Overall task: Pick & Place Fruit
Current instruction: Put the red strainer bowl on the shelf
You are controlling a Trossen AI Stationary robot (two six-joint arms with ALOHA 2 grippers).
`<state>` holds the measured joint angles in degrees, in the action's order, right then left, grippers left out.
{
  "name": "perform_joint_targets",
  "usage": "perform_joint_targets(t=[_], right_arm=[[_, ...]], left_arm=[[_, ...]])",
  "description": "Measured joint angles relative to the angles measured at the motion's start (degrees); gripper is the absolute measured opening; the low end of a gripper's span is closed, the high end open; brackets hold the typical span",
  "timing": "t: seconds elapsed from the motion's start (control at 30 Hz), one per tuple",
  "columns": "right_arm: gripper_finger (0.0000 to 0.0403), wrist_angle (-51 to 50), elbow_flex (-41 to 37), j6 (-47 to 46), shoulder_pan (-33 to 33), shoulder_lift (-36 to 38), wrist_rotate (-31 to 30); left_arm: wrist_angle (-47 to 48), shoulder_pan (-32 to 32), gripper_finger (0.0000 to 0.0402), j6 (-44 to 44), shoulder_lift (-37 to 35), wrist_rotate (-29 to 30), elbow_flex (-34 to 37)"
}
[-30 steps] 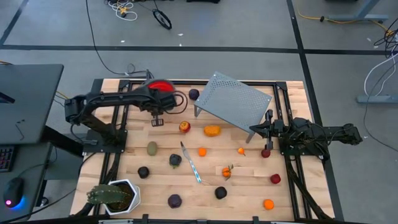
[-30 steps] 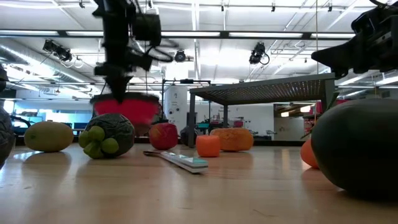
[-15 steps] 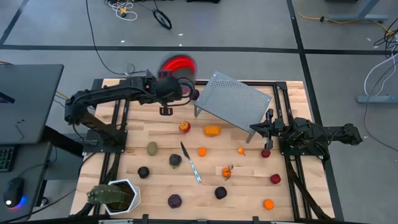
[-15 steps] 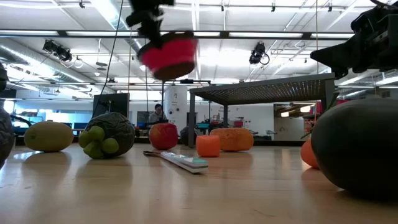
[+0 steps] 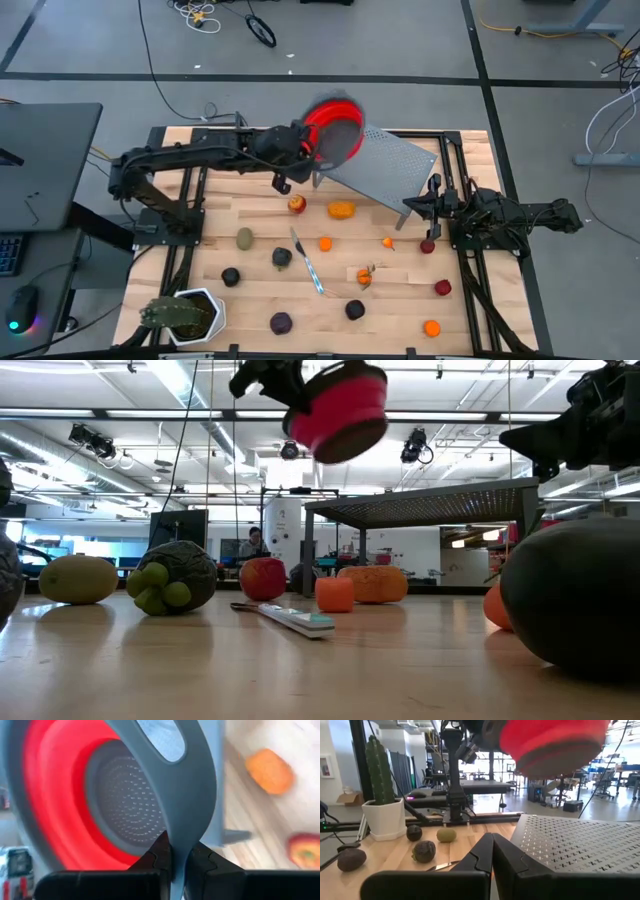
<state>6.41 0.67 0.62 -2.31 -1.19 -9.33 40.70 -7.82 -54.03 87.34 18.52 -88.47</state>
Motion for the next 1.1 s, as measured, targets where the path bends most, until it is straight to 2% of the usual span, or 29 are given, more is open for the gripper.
perform_joint_targets(t=[0.2, 0.37, 0.9, 1.1], right_arm=[[0.0016, 0.66, 0.00, -0.01, 0.00, -0.04, 0.09], [0.0016, 1.63, 0.00, -0.03, 0.00, -0.56, 0.13], [0.0016, 1.53, 0.00, -1.49, 0.00, -0.63, 0.41], [0.0016, 1.41, 0.00, -1.27, 0.00, -0.63, 0.41]], left_arm=[[-3.08, 0.15, 0.0025, -3.34, 1.97, -0.58, 0.00], [-6.90, -0.08, 0.0025, -4.22, 1.89, -3.69, -0.02], [-5.33, -2.22, 0.0025, 1.21, 1.84, -10.61, 0.63], [-5.78, -2.68, 0.0027, -1.76, 4.78, -11.19, 0.63]])
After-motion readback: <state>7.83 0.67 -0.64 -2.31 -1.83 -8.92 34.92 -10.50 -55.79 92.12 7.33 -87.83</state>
